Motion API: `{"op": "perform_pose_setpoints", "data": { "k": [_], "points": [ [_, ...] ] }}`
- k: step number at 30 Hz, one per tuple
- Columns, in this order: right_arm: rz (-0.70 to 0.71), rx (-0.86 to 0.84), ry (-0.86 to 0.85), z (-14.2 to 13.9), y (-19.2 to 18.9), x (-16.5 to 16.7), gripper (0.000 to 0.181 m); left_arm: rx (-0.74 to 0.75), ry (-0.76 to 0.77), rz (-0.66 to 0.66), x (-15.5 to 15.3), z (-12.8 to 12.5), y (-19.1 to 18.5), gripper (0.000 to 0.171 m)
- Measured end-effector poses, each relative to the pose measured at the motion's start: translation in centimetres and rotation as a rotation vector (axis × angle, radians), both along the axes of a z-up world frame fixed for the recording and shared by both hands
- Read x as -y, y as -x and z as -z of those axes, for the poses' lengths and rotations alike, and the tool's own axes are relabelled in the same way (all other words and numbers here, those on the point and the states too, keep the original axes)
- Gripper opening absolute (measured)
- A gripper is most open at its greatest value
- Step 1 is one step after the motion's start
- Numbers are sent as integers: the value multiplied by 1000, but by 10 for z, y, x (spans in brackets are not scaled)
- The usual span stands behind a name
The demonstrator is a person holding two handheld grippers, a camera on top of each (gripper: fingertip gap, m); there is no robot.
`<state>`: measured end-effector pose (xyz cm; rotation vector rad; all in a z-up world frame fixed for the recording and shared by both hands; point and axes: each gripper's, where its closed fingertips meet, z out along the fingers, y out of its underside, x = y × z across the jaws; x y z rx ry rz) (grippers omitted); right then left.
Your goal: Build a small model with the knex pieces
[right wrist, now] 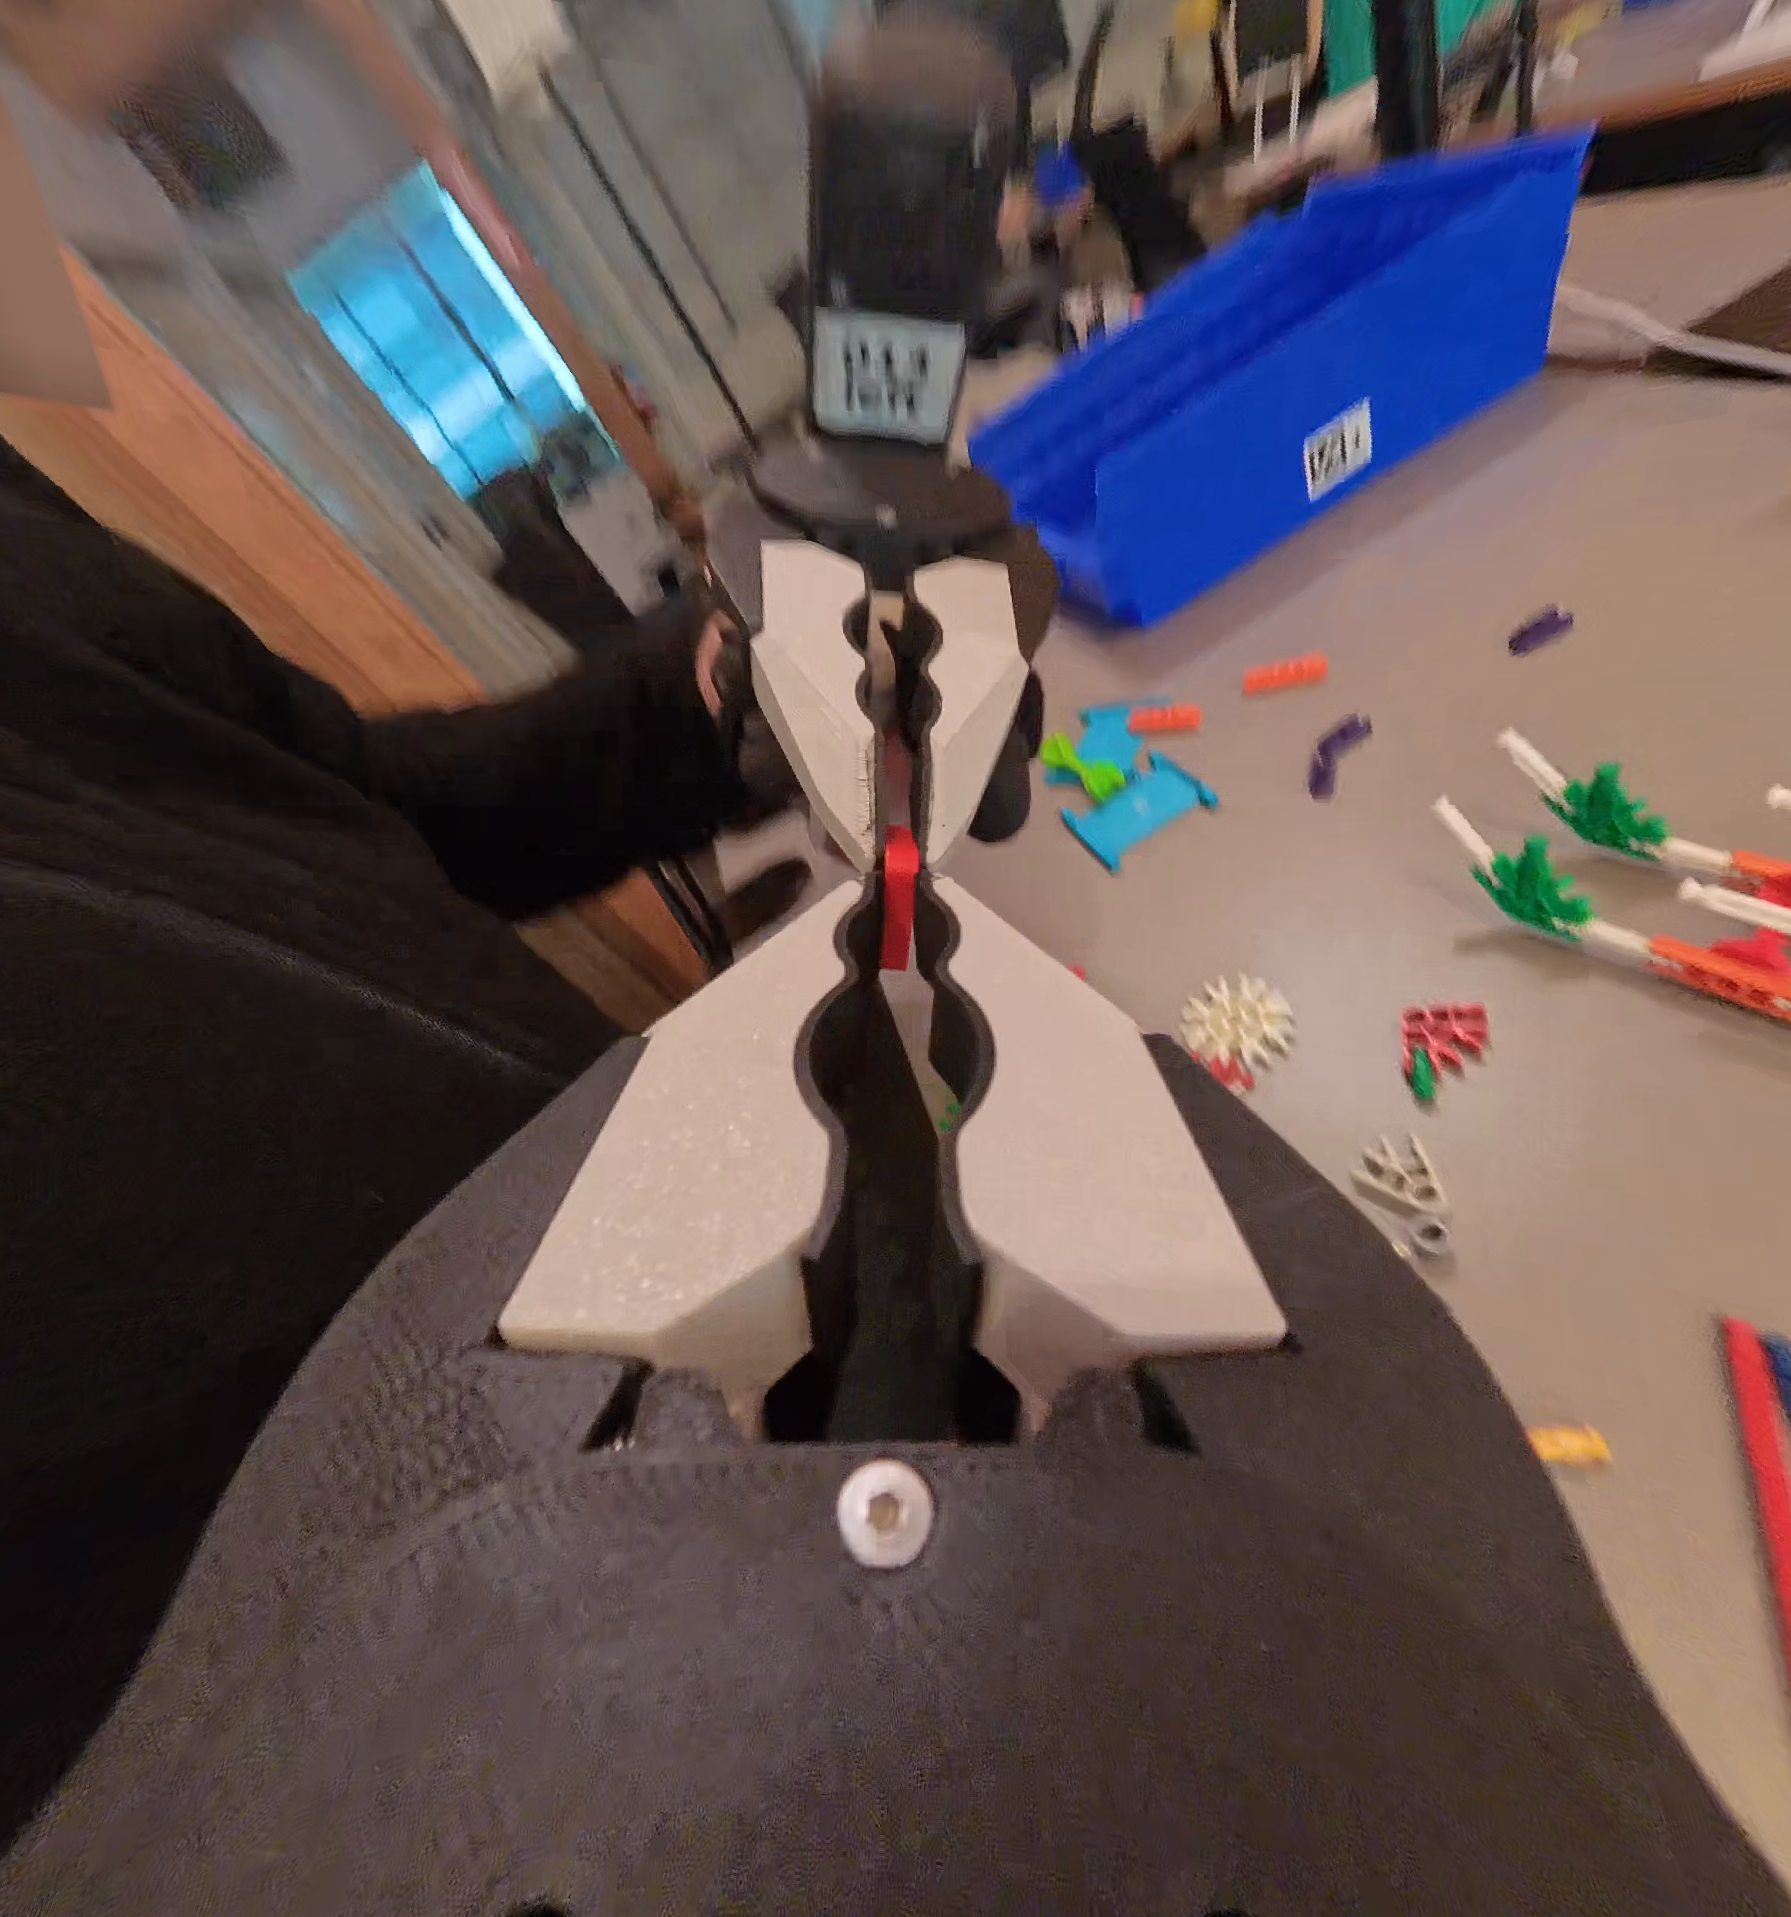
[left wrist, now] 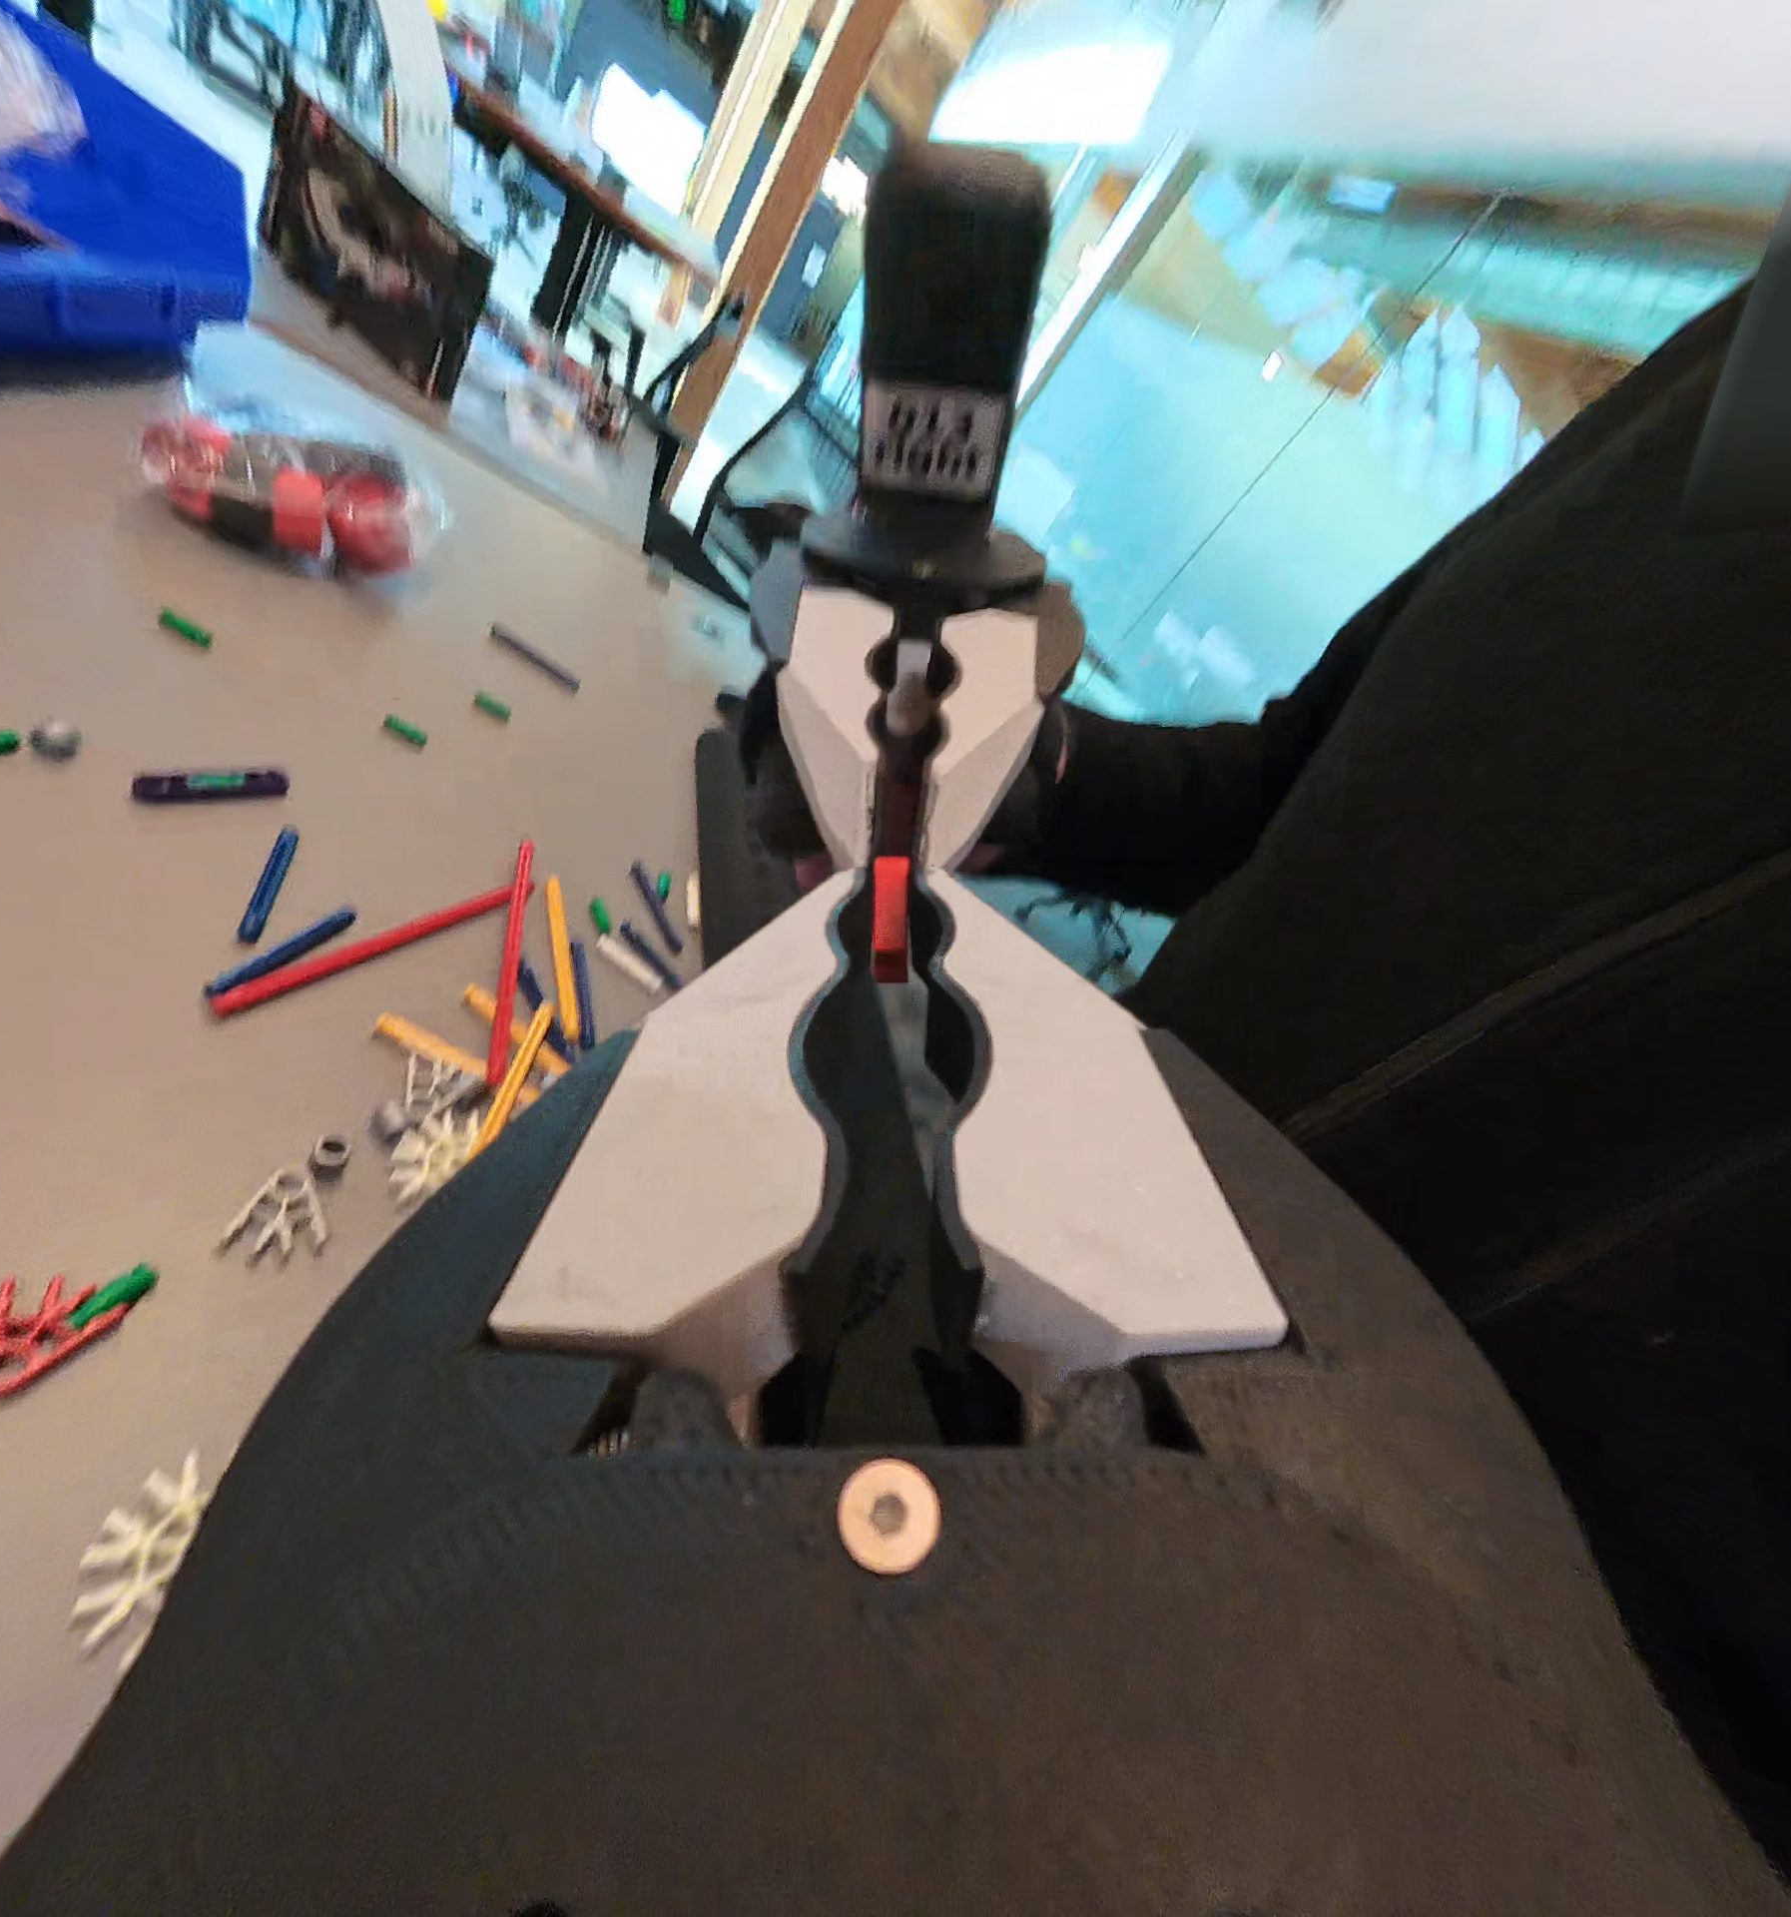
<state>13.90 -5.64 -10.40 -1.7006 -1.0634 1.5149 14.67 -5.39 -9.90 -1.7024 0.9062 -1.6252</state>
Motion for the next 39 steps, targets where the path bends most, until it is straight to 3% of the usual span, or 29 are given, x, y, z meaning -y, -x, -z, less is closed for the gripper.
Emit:
{"op": "perform_pose_setpoints", "data": {
  "k": [8,14,28,33,39],
  "points": [
    [147,-263,96,-40,-4,-31,2,348,103,-161,-33,-44,7,6],
    [227,-431,199,-59,-7,-55,2,381,134,-295,-44,-38,18,17],
    [216,-462,235,-51,15,-47,2,327,73,-390,-36,-38,15,2],
    [192,-376,149,-46,14,-34,3,258,80,-277,-21,-32,12,3],
    [86,-124,14,-34,14,-21,14,2,60,-119,-6,-11,10,3]
  ]
}}
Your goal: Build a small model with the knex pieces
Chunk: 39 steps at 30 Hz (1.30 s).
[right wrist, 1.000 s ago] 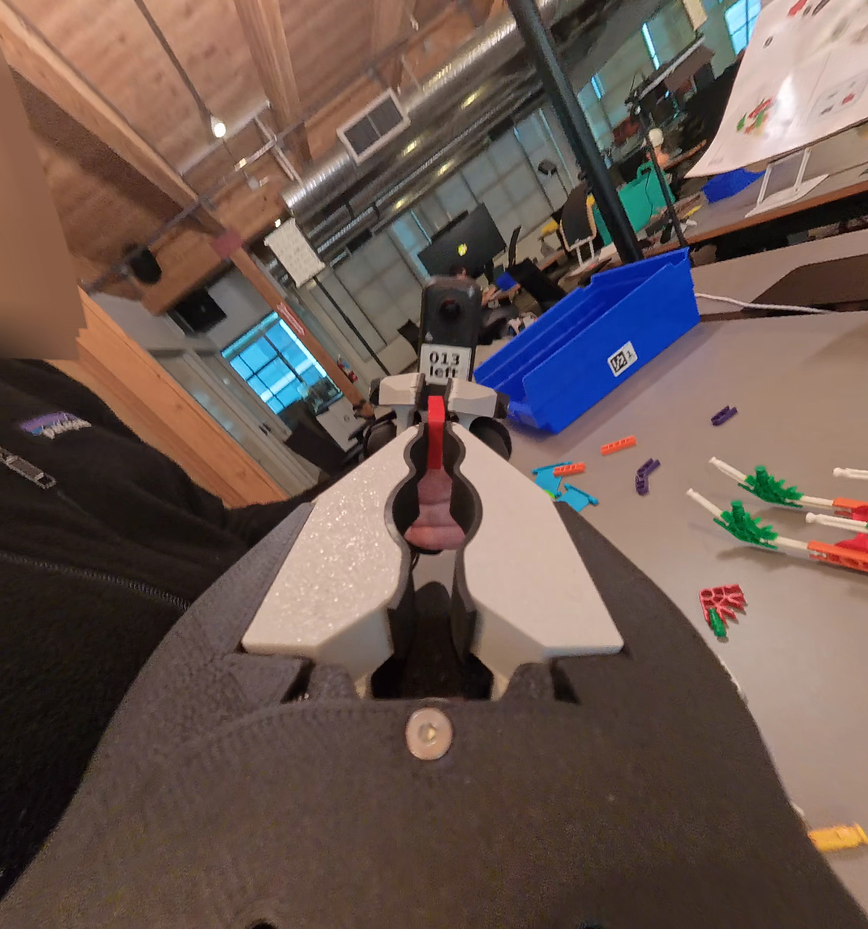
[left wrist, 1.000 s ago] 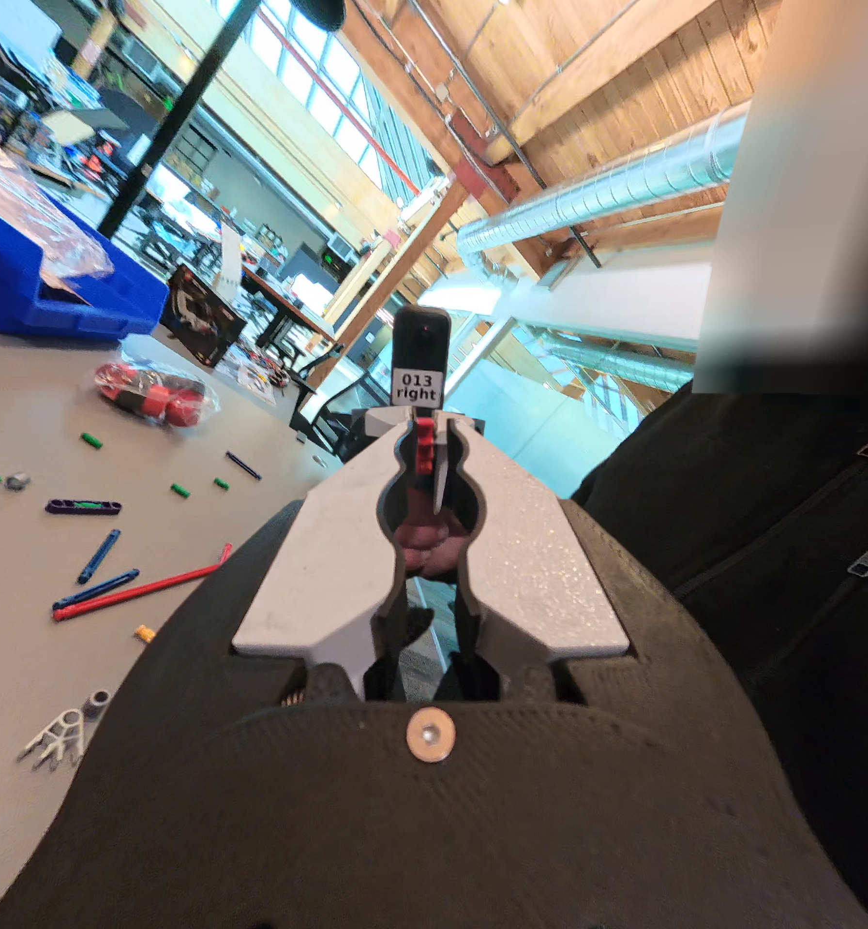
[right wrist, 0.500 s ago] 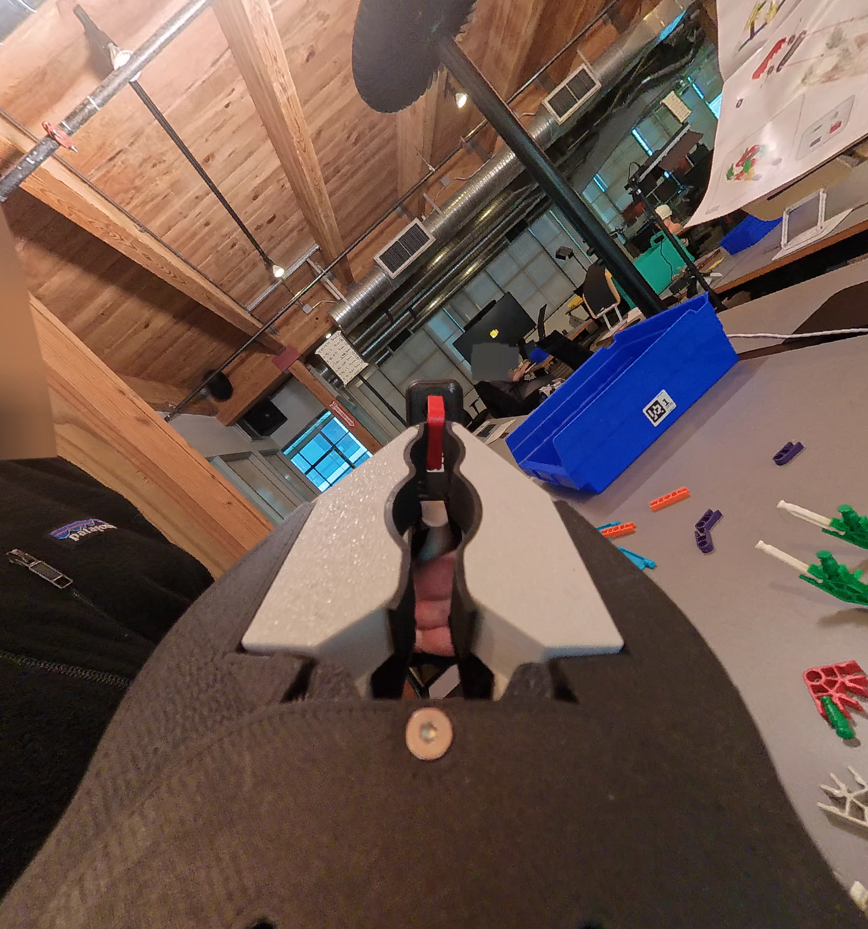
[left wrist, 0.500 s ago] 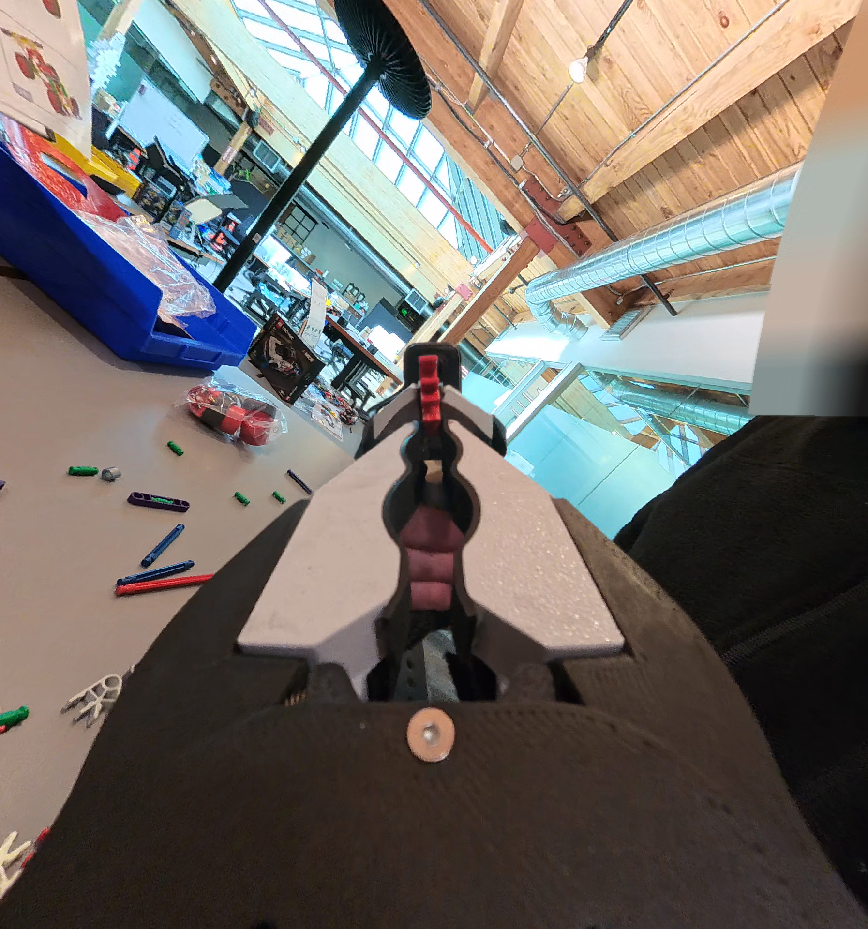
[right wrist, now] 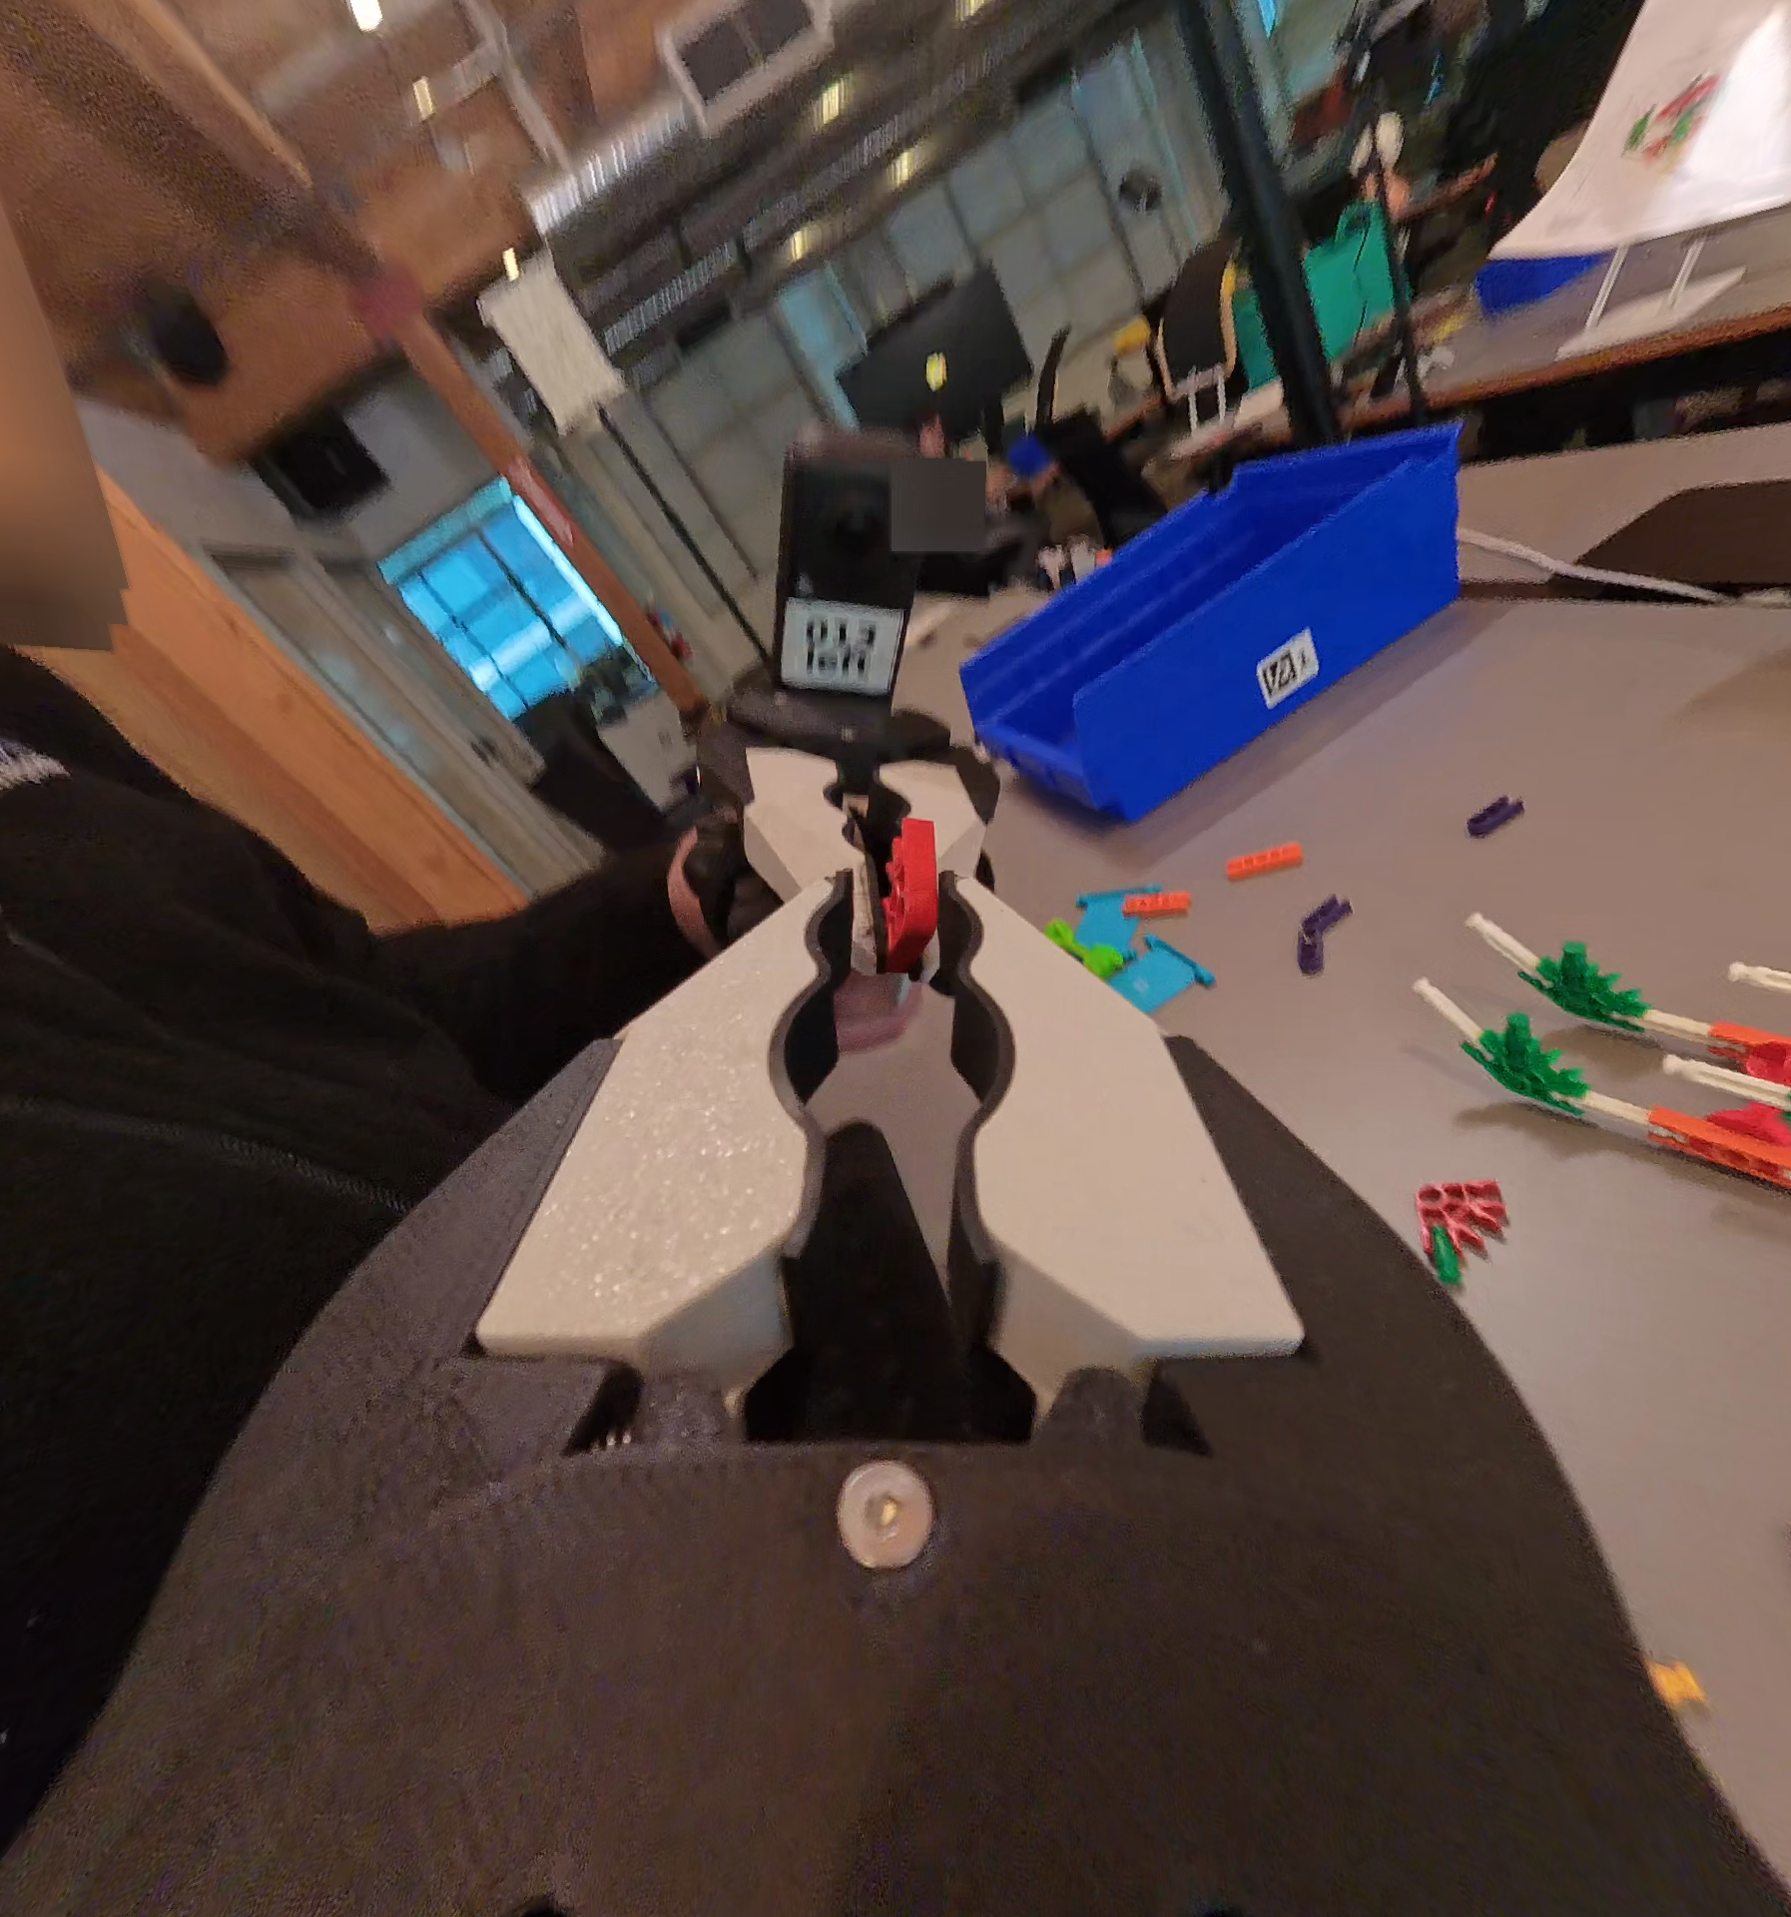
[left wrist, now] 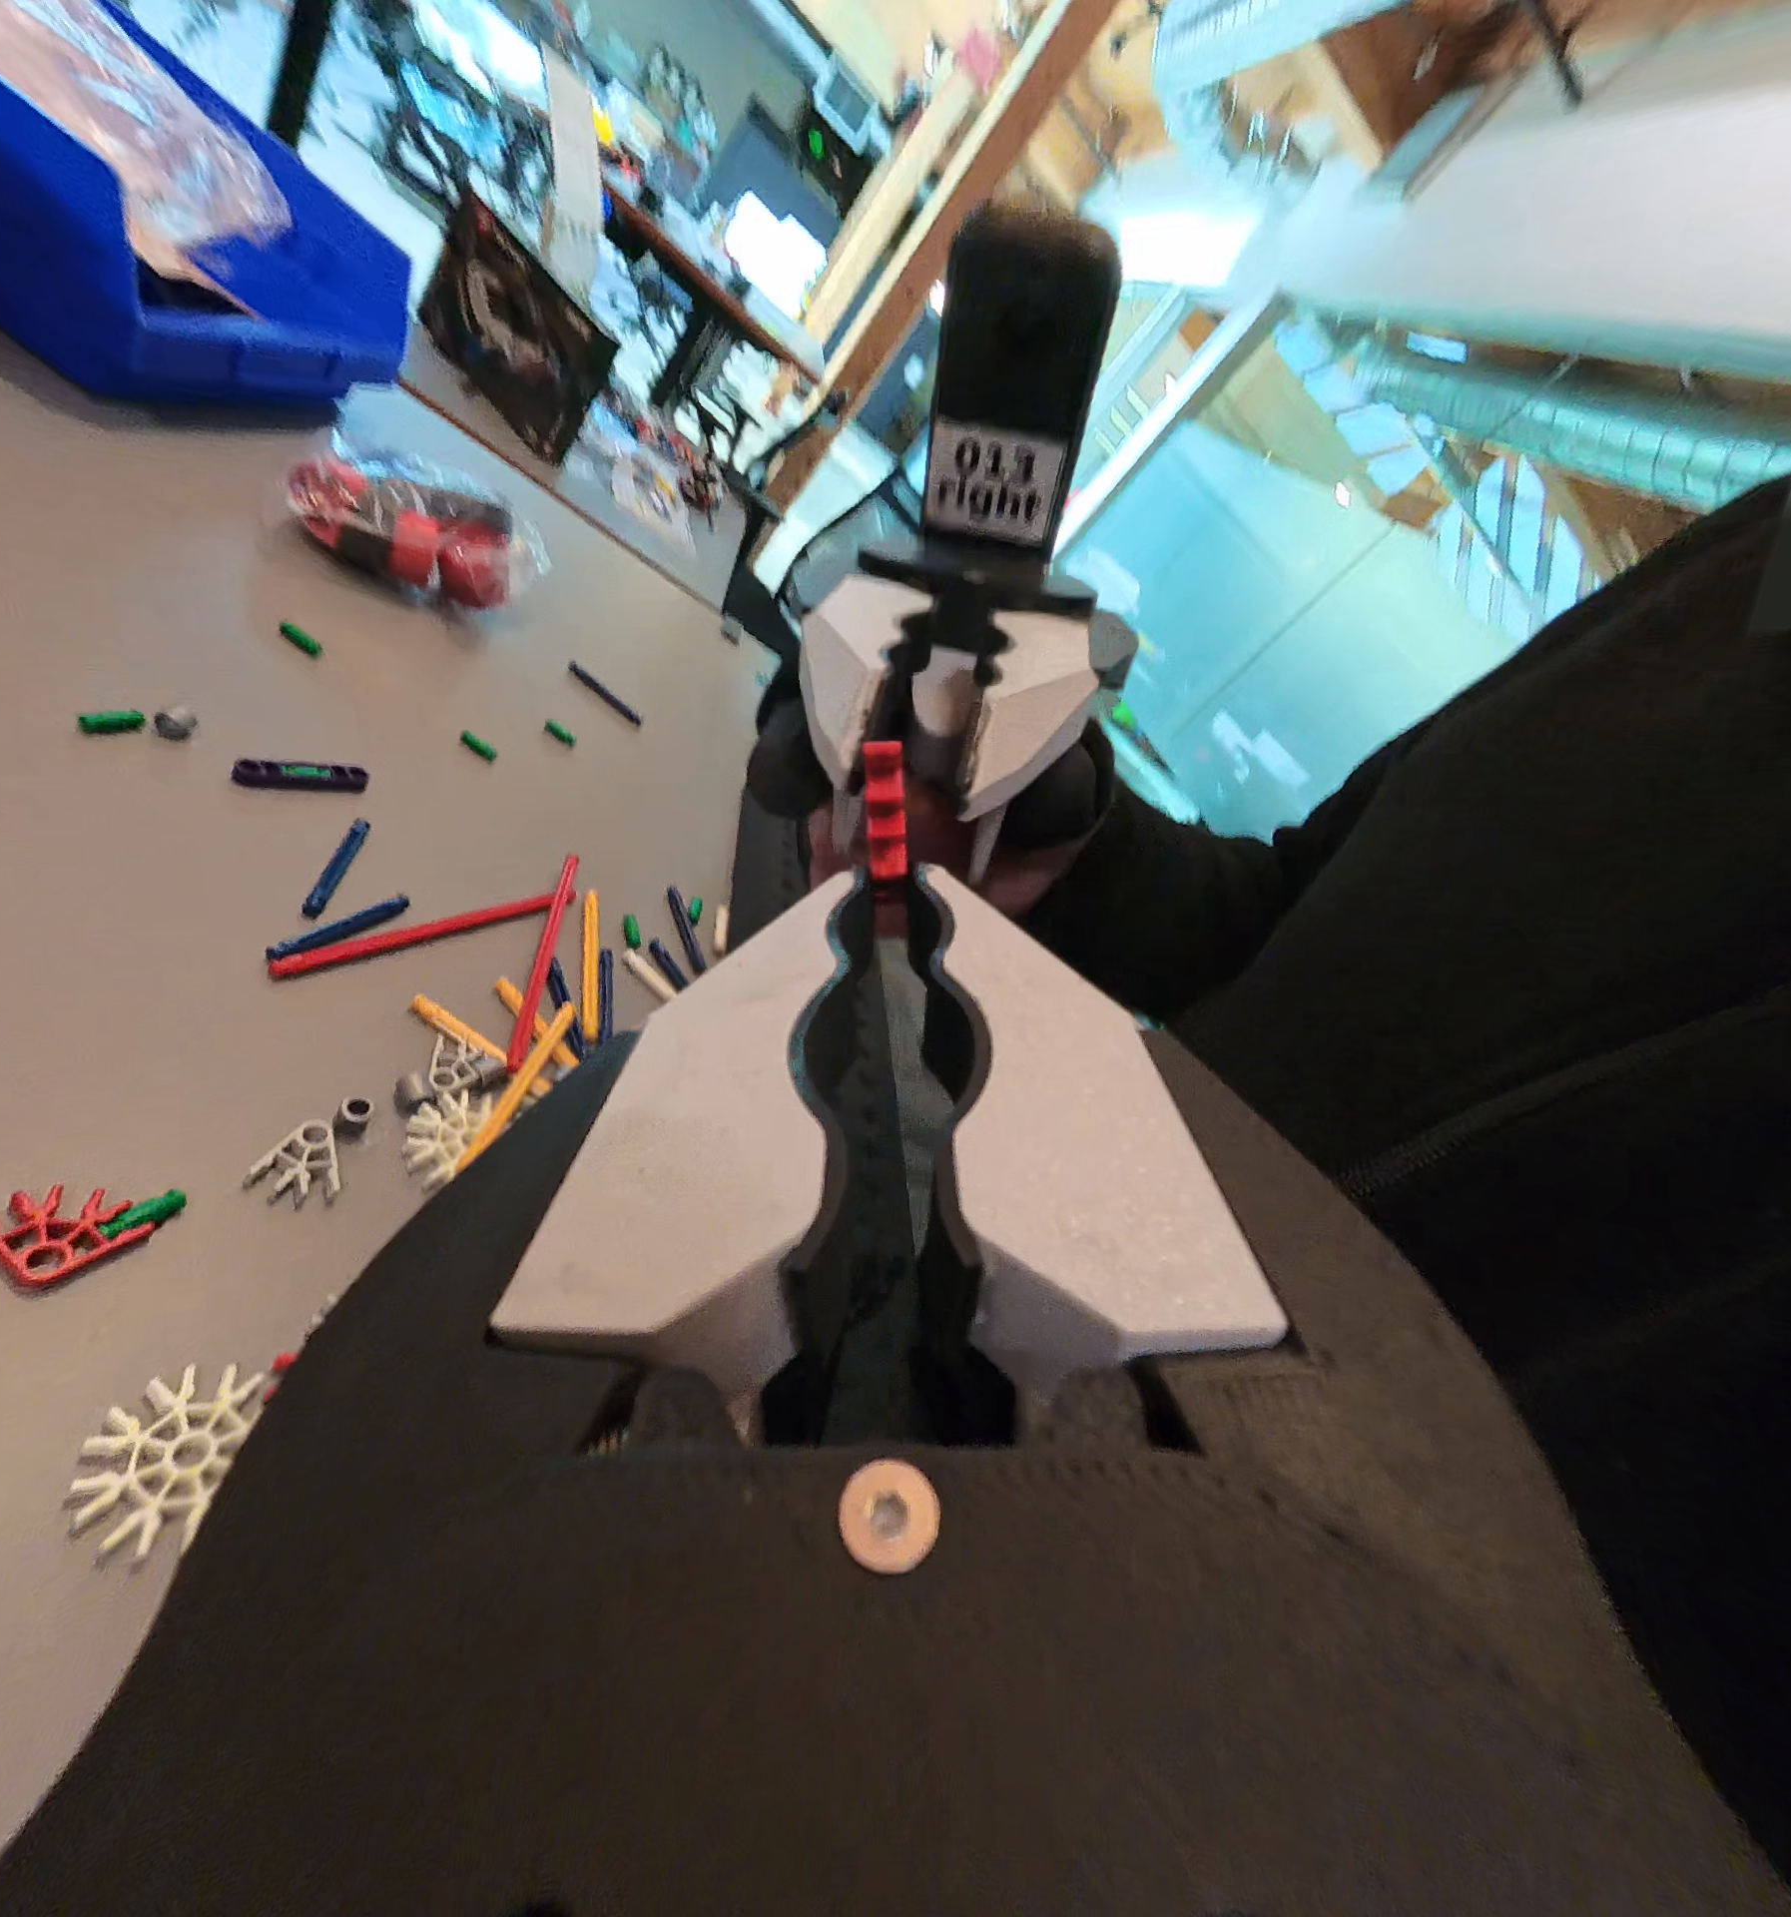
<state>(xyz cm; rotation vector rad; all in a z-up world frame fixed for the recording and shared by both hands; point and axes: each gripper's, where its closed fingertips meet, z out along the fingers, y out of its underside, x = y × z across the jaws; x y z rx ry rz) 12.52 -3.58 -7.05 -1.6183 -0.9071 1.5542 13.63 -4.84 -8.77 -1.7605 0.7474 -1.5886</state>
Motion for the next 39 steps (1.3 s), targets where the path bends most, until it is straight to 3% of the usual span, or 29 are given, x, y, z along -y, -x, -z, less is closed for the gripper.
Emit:
{"op": "perform_pose_setpoints", "data": {
  "k": [5,9,13,18,22,28,34,39],
  "points": [
    [-102,239,-88,24,2,14,6,-208,-33,151,14,20,-2,3],
    [-132,291,-53,36,1,17,5,-244,8,229,15,30,-1,4],
    [-37,249,31,45,-3,-3,4,-295,-45,145,-12,44,8,8],
    [125,268,186,83,-20,-42,3,-732,-201,5,-62,124,52,14],
    [213,288,285,118,-26,-63,4,-931,-331,-22,-84,158,66,26],
    [274,332,381,154,-19,-79,4,-955,-348,-9,-93,179,58,26],
    [287,395,424,172,-10,-86,4,-953,-379,27,-90,188,42,25],
    [278,431,444,181,-5,-87,3,-989,-431,-42,-94,196,33,25]
  ]
}}
